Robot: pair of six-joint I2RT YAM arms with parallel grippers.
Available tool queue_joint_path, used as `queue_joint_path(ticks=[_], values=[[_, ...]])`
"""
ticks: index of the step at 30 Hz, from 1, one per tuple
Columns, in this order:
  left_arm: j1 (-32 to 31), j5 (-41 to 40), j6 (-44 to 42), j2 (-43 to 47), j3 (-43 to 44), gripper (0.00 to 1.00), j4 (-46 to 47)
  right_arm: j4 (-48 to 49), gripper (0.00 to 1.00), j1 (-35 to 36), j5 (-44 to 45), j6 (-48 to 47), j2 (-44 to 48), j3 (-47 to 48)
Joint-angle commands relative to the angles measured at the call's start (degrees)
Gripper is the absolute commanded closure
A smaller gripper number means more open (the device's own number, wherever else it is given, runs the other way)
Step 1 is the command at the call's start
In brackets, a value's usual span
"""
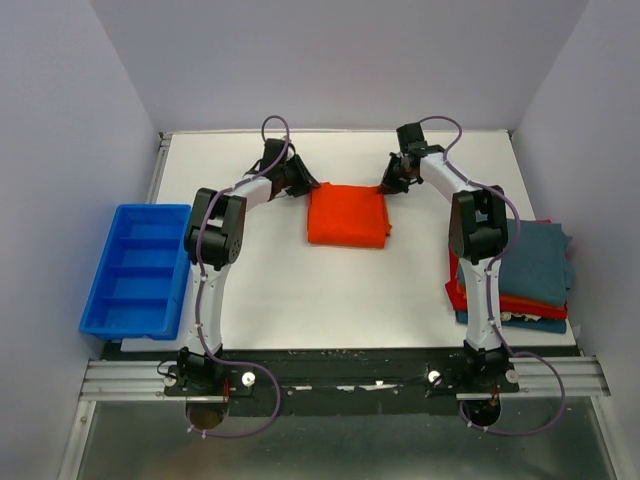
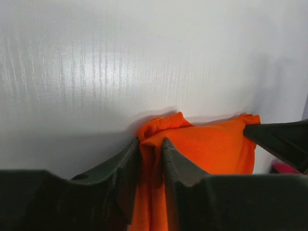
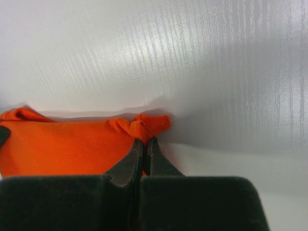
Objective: Fold and stack the t-shirts
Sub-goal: Put the neatly folded tshirt into the corner of the board with both arms
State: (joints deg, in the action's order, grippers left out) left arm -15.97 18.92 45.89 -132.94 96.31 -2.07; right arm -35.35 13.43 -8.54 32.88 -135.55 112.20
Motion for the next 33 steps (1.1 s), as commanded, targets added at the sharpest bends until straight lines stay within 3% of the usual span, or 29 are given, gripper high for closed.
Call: queue_joint_path(ticks=[1,5,9,19,26,33], values=[[-0.5,2.3,1.6,-3.5,-1.0,0.72,1.0,-1.7,0.99,0.3,0.0,-1.2,-1.6,1.3],[-0.5,3.7,4.0,-3.0,-4.0,1.00,10.4,-1.5,0.99,0.2,-0.5,-1.2,-1.5,1.4],[-0.3,1.8,4.4,1.2,-9.3,1.00,18.9,-1.1,0.99,0.3,-0.9,-1.4,1.2,-0.7],[-0.8,1.2,3.3,17.3,-31.9,1.00,36.6,11.2,0.99,2.3,-0.1,-1.7,21.1,-26.7],[-3.6,-3.2,0.9,31.8,-49.9,1.00,39.9,18.6,0.99,7.8,3.1,-0.2,37.6,-46.7],[-8.6,-8.0,-3.2,44.2,-56.8,1.00,38.6,22.1,0.99,7.9,4.8,-3.3,53.2,-59.3]])
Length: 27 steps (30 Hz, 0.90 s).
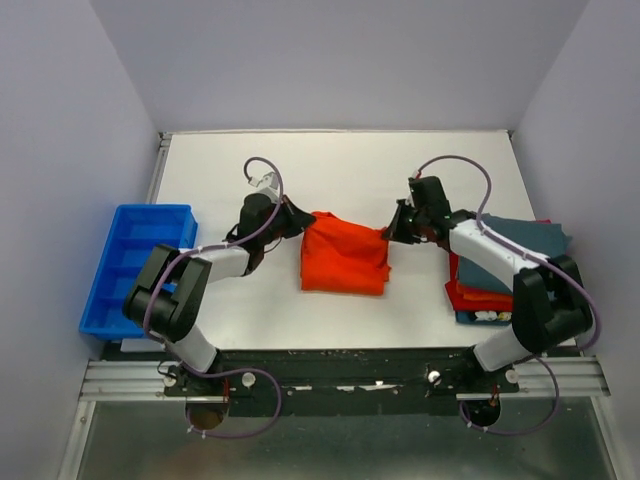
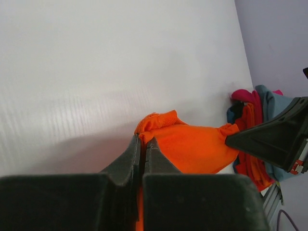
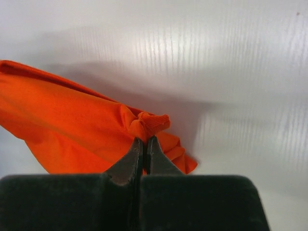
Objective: Fold and stack the t-shirts
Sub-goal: Put the neatly folded tshirt into the corner of the board with both arms
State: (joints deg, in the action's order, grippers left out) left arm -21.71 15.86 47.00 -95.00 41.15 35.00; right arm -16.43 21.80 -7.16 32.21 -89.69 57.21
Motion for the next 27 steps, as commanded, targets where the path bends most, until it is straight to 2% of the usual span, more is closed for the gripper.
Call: queue_joint_path(ticks=[1,7,15,20,27], values=[[-3.8,-5.7,-4.9,8.0,-1.9,1.00,0.9,3.2,0.99,-0.4,4.2,-3.1,9.7,-5.0],[-8.7,-10.7,-8.5,16.8,-1.9,1.00,-3.2,1.1,0.99,-0.4,10.4,-5.0,20.7,-7.5],[-14.6,-15.1,-9.4,20.6,0.2,1.00,-4.9,-4.0,0.99,-0.4,20.3,-5.4,31.8,-6.2],[-20.4,-19.4,-10.9,21.3,4.9,1.00,-8.4,-17.7,0.99,-0.5,29.7,-4.4,33.3,2.3],[-27.5,-21.6,-12.1,19.2,10.2,1.00,-6.5,-27.9,0.99,-1.3,40.4,-3.6,37.3,8.1]])
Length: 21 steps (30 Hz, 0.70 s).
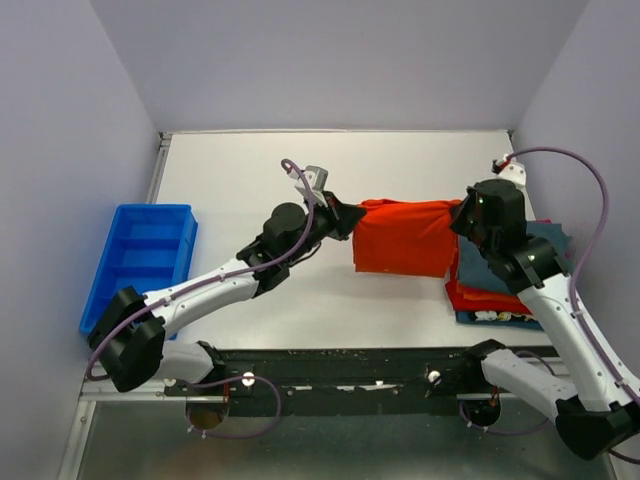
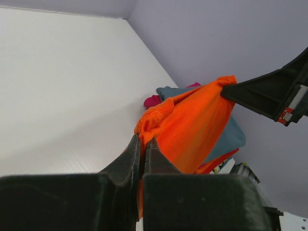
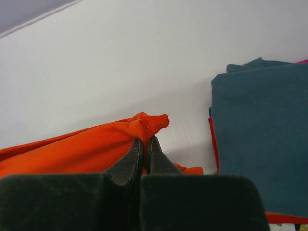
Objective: Fold and stack the t-shirts
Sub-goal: Put the neatly folded tshirt into the corner of the board with both arms
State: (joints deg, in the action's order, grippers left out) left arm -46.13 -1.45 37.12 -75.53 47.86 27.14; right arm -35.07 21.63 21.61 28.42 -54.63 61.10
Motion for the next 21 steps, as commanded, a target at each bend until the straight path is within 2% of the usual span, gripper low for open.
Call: queue_joint_path(ticks=[1,6,9,14,21], values=[[-4.0,-4.3,-2.2,-1.0,4.5,1.00,2.0,-11.6,0.99,-1.2,13.5,1.1,2.2,5.3],[-10.5,-6.1,-2.1,-8.1,10.8,1.00,5.5,-19.1,0.99,-5.2,21.2,2.1,1.7,10.3],[-14.6,-6.6,-1.5,-12.3,15.7,1.00,7.1,-21.4,0.99,-12.1,19.7,1.6,0.3,12.1],[-19.3,-6.9,-1.8,-16.9,21.8,1.00,7.1,-25.5,0.99,-19.7,17.5,3.6,0.4,15.6],[-23.4,-6.5,2.0,-23.3,25.6,1.00,10.6,-30.9,0.99,-27.0,27.8,4.3,1.6,19.5]])
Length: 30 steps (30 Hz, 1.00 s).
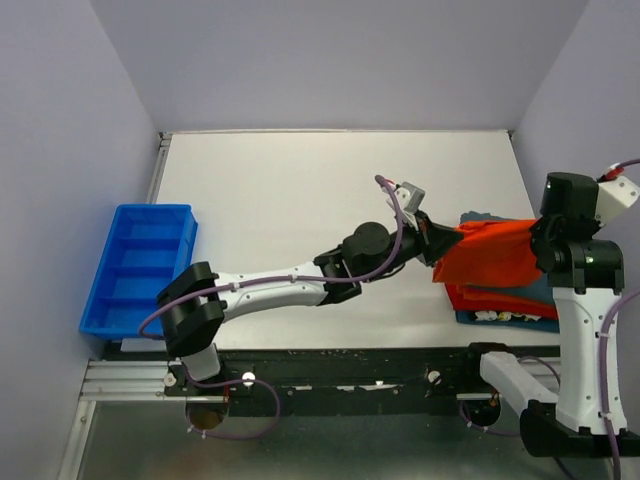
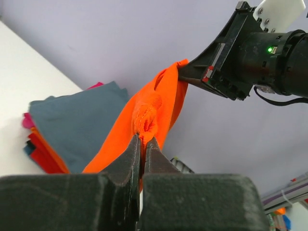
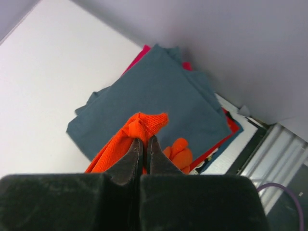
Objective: Fold and stack the t-shirts
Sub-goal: Put the neatly folded tshirt into the corner of the board with both arms
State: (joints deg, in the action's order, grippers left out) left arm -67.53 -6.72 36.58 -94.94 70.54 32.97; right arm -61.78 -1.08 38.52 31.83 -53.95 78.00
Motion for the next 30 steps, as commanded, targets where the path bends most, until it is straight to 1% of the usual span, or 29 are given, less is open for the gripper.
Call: queue_joint_path(ticks=[1,3,4,6,9,12,19,25,30], values=[[-2.3,-0.9,3.5,-5.3,3.6,1.00,5.2,-4.2,0.99,-6.0,10.6,0.3,1.0,3.2],[-2.8,-0.1,5.4,-8.4,5.8,1.00,5.9,-4.3,0.99,-11.0,9.6,-1.1,0.7,5.0],[-3.0,0.5,6.3,-10.2,7.2,1.00,6.4,-4.6,0.99,-12.3,9.8,-1.6,0.9,5.8],[-3.2,0.9,7.1,-13.2,10.0,1.00,6.8,-4.2,0.99,-13.2,11.5,-1.5,1.4,5.3],[-3.2,1.0,6.7,-16.2,13.3,1.00,6.1,-3.0,0.99,-14.4,11.2,-1.9,1.0,3.0],[-3.2,-0.6,5.3,-16.3,13.6,1.00,5.8,-1.6,0.99,-15.9,9.6,-1.8,-0.2,1.6],[-3.1,-1.7,4.5,-16.5,13.8,1.00,6.0,-0.6,0.99,-17.2,6.0,0.6,-3.8,2.6],[-1.3,0.8,6.4,-20.3,18.1,1.00,5.3,2.5,0.99,-18.7,3.6,1.3,-6.5,-0.7],[0.4,1.5,7.0,-22.6,21.6,1.00,4.3,3.9,0.99,-20.7,3.0,1.5,-9.1,-0.9]])
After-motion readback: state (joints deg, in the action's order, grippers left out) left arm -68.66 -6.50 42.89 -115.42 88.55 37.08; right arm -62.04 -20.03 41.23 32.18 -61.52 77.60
